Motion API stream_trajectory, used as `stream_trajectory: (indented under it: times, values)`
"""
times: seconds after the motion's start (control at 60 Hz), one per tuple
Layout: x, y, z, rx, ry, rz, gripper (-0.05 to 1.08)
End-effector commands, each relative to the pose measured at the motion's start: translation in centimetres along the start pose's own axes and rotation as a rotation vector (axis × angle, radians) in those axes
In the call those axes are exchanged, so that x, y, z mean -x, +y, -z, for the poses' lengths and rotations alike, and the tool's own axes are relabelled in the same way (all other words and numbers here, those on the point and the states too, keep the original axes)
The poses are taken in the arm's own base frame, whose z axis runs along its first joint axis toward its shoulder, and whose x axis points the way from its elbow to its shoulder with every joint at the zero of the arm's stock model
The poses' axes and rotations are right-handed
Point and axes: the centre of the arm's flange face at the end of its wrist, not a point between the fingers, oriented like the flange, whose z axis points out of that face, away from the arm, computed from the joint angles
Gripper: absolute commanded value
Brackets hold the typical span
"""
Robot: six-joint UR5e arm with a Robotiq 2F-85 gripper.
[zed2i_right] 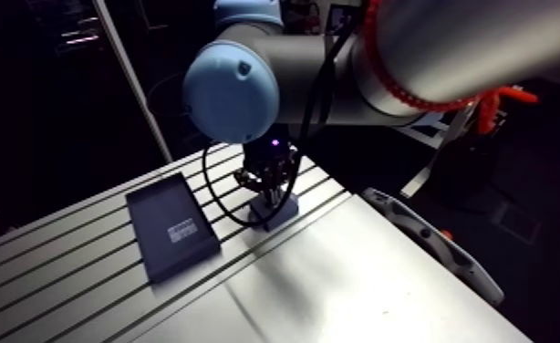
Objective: Pick up the bearing and press it into the housing until flush.
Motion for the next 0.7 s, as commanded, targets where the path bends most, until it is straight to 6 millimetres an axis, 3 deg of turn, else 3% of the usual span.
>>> stream_trajectory:
  times: [0.017,0.7]
  values:
    - [-0.09,0.05,-0.07,0.0,0.0,0.0,0.88]
    - [-0.15,0.13,-0.45,-0.003,-0.002,0.002,0.89]
